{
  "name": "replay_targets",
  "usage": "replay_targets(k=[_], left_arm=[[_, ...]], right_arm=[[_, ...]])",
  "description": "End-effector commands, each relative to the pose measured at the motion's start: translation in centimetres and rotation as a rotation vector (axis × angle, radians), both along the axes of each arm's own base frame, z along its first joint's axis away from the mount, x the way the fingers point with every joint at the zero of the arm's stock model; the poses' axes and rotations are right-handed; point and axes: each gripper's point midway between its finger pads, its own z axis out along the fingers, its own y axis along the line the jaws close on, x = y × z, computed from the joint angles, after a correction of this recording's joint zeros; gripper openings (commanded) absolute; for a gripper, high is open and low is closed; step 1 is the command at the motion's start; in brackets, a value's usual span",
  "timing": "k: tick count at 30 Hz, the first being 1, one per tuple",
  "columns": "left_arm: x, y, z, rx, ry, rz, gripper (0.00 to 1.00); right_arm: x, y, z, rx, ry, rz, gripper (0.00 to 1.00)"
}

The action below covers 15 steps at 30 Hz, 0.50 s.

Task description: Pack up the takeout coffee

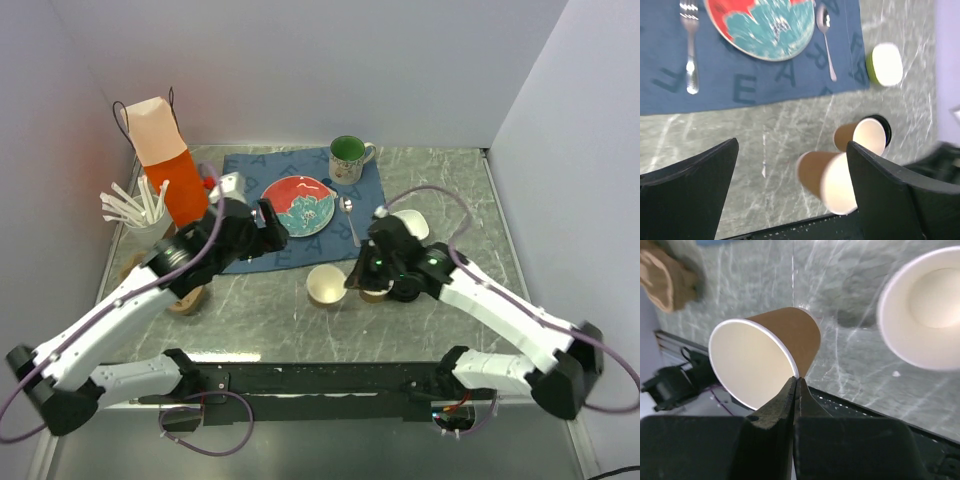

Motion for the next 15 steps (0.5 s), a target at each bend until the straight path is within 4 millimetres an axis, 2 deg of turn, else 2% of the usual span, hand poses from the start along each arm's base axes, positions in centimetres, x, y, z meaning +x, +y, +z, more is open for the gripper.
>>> replay_targets(k=[1,5,8,11,12,15], left_arm=[[-0.6,3.3,-1.2,0.065,0.004,0.105,0.96],[-1.3,3.7,-1.9,0.075,0.04,0.102,0.96],[-1.7,4.1,-2.4,0.082,0.05,0.108,0.96],[-2.0,4.2,-3.0,0.093,0.061,0.1,0.97],[-1.9,4.1,-3.0,0.093,0.06,0.099,0.97],[-1.7,4.1,-2.9,0.097,0.059,0.106,0.98]], right_arm=[[1.2,3.1,-2.1,-0.003,-0.007,0.031,0.0],[1.1,4.2,-4.5,-0.021,0.021,0.06,0.0],[1.1,4.1,-5.6,-0.05,0.047,0.05,0.02],[0.6,4.1,-5.9,-0.055,0.059,0.054,0.13],[0.7,4.0,-5.9,-0.058,0.059,0.048,0.21],[0.7,3.4,-5.2,-0.081,0.057,0.032,0.35]])
